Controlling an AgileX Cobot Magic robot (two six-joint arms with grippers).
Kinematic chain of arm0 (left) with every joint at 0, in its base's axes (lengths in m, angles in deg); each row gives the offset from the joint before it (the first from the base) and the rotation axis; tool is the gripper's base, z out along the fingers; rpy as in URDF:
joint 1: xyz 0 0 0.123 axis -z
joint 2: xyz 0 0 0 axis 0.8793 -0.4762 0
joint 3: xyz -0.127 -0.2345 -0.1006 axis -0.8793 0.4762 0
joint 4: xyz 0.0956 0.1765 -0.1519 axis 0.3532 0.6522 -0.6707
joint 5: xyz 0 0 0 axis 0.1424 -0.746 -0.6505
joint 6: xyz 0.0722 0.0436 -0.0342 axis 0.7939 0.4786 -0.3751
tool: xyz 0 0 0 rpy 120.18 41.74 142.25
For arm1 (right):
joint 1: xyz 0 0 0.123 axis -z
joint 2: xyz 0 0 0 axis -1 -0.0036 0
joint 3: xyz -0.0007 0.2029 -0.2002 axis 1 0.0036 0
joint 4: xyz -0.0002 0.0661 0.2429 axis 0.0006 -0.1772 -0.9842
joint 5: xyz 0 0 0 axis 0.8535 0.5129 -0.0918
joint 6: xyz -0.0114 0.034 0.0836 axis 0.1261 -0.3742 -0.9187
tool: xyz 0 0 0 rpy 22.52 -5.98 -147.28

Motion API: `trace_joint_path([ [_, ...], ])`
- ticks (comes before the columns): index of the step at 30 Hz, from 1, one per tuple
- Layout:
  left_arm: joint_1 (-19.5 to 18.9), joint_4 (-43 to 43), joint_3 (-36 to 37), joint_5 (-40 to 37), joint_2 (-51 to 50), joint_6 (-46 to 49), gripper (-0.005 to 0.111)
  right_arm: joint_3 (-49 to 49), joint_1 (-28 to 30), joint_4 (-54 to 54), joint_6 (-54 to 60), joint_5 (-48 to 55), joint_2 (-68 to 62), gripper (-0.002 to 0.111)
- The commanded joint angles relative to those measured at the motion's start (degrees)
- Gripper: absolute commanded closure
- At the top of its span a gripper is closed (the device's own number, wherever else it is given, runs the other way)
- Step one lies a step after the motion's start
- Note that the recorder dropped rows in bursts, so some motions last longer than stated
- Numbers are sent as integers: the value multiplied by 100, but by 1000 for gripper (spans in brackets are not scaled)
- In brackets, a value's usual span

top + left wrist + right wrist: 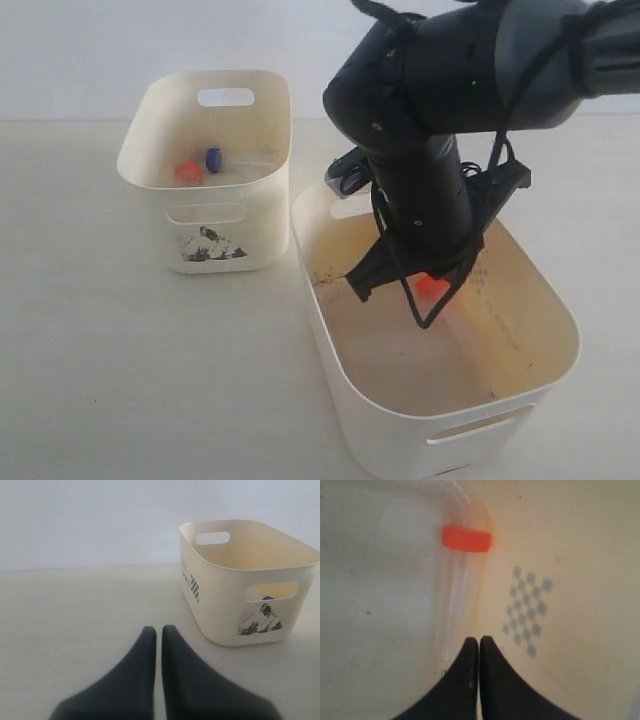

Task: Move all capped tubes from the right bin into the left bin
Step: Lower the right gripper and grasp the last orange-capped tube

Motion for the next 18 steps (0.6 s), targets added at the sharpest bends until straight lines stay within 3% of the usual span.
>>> trace_joint_path([
  [1, 17, 10, -16, 29, 19, -48, 102, 21, -209, -3, 11, -7, -153, 109],
  [18, 17, 10, -16, 29, 19, -48, 102, 21, -318, -194, -267, -132, -447, 109],
])
